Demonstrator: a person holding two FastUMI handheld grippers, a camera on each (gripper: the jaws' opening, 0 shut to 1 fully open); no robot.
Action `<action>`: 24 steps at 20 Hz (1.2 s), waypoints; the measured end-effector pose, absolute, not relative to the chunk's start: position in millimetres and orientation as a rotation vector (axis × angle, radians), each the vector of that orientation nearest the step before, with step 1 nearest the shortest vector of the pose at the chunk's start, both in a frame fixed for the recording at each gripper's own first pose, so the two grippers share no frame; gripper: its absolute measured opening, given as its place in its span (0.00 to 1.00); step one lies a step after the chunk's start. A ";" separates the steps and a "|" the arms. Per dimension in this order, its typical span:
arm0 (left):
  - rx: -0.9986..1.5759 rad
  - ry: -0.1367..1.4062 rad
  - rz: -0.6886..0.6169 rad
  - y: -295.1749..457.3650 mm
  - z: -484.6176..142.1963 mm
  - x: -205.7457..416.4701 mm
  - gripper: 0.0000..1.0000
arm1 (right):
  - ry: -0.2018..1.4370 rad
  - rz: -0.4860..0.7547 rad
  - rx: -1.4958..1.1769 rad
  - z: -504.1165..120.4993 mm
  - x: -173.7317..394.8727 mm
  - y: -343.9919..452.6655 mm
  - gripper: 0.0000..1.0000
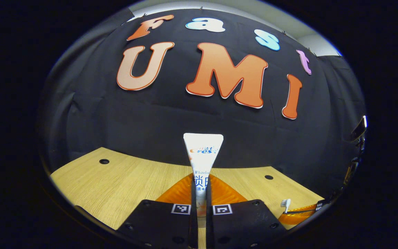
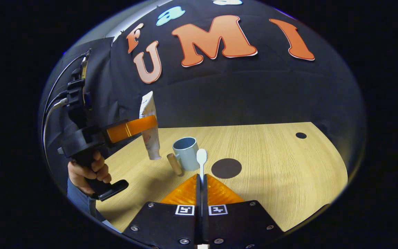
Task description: Put the toothbrush and toothpaste on the desktop into the cup, then pick up the cup and place it on the coaster on the desktop.
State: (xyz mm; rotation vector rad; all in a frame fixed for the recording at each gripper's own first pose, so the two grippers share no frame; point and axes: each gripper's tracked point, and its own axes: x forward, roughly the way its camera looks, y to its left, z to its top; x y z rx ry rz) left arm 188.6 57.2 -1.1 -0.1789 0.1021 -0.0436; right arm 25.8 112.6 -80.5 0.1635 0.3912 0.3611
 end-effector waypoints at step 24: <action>-0.245 0.073 -0.076 53.8 -81.7 266.1 0.09 | 0.245 0.343 0.150 -40.6 44.7 109.6 0.00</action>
